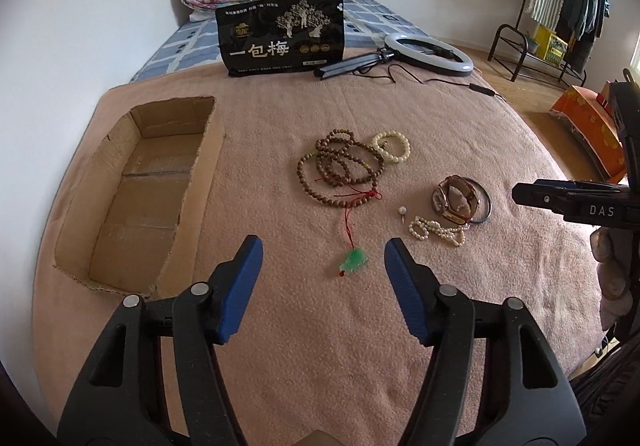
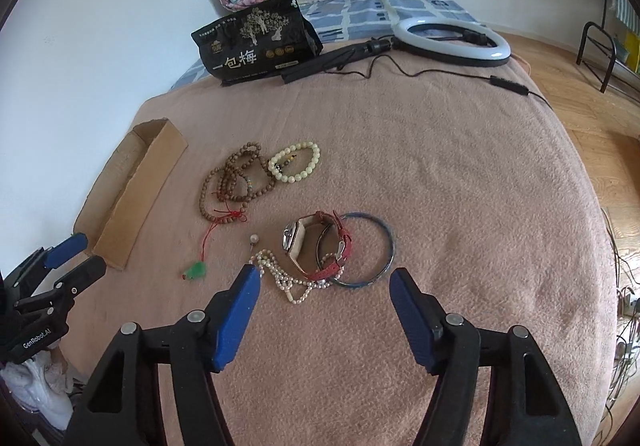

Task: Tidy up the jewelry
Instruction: 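Move the left gripper to the green jade pendant while the right gripper approaches the red-strap watch, then close the left gripper on the green pendant while the right gripper closes on the watch strap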

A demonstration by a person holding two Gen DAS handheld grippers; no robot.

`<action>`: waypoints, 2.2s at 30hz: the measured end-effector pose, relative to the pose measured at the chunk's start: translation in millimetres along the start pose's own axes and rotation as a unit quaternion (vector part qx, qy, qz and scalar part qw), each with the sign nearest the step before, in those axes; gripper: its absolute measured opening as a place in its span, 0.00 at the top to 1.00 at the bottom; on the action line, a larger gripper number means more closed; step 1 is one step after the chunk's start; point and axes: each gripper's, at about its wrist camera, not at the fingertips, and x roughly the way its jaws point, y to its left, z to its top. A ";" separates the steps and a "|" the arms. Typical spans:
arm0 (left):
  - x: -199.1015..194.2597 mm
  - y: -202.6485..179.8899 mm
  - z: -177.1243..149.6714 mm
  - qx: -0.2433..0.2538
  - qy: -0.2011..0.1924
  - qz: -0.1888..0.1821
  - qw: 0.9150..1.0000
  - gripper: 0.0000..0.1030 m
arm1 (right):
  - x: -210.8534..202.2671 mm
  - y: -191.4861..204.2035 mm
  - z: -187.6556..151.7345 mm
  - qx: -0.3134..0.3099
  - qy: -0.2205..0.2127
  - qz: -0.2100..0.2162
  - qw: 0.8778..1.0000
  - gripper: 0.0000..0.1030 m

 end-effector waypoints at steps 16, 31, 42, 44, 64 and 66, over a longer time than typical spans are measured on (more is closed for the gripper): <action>75.9 -9.1 -12.9 0.012 0.103 -0.046 0.994 0.49 | 51.1 -13.9 21.3 0.024 0.059 0.018 0.998 0.64; 114.0 -16.7 -9.1 0.049 0.131 -0.042 0.989 0.67 | 64.5 -9.8 28.7 0.026 0.067 0.025 0.997 0.69; 118.1 -20.3 -10.7 0.063 0.133 -0.057 0.988 0.91 | 77.4 -11.8 29.4 0.038 0.083 0.028 0.995 0.76; 117.7 -20.5 -10.9 0.063 0.132 -0.058 0.988 0.91 | 78.8 -12.9 29.7 0.039 0.084 0.025 0.995 0.78; 108.7 -7.0 -5.8 0.031 0.120 -0.060 0.990 0.96 | 82.7 -21.2 25.4 0.058 0.082 0.014 0.995 0.92; 103.9 -2.9 -2.4 0.022 0.114 -0.062 0.991 0.96 | 78.0 -20.2 26.6 0.055 0.074 0.010 0.996 0.92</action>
